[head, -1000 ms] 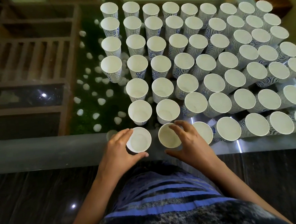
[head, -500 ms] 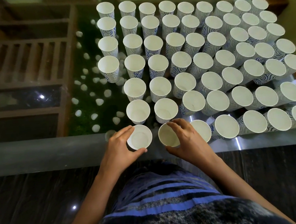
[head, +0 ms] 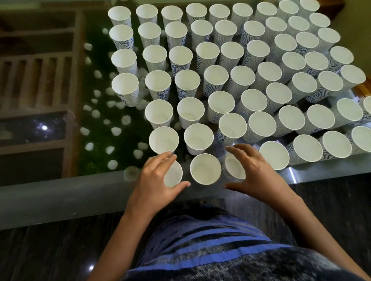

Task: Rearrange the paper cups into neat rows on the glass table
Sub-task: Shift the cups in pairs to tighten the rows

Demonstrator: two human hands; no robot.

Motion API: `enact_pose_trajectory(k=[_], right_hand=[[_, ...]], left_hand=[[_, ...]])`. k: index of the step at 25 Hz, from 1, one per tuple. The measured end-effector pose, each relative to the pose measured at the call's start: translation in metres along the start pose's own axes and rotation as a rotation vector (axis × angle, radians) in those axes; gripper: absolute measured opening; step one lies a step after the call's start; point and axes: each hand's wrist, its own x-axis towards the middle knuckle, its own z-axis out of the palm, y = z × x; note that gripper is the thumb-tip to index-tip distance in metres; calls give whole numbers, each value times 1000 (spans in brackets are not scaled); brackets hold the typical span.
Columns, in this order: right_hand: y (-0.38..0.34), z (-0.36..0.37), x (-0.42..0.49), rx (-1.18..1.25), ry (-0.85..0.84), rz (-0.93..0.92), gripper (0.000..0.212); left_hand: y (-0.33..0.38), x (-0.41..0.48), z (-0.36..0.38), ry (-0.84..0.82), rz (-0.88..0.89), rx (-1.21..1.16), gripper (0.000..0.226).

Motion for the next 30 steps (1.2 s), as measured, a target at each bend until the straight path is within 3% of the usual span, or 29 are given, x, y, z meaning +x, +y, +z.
enact_pose_trajectory(k=[4, 9, 21, 27, 30], right_hand=[[17, -4, -5, -9, -6, 32, 84], [22, -2, 2, 9, 9, 27, 83], [20, -6, 4, 34, 3, 6, 82], [38, -31, 15, 87, 134, 61, 53], [63, -49, 31, 63, 140, 77, 54]], left_hand=[[18, 15, 19, -103, 109, 25, 68], [25, 26, 33, -196, 104, 22, 76], [23, 30, 36, -151, 96, 43, 68], [44, 62, 48, -70, 120, 37, 47], [60, 87, 63, -46, 103, 44, 48]])
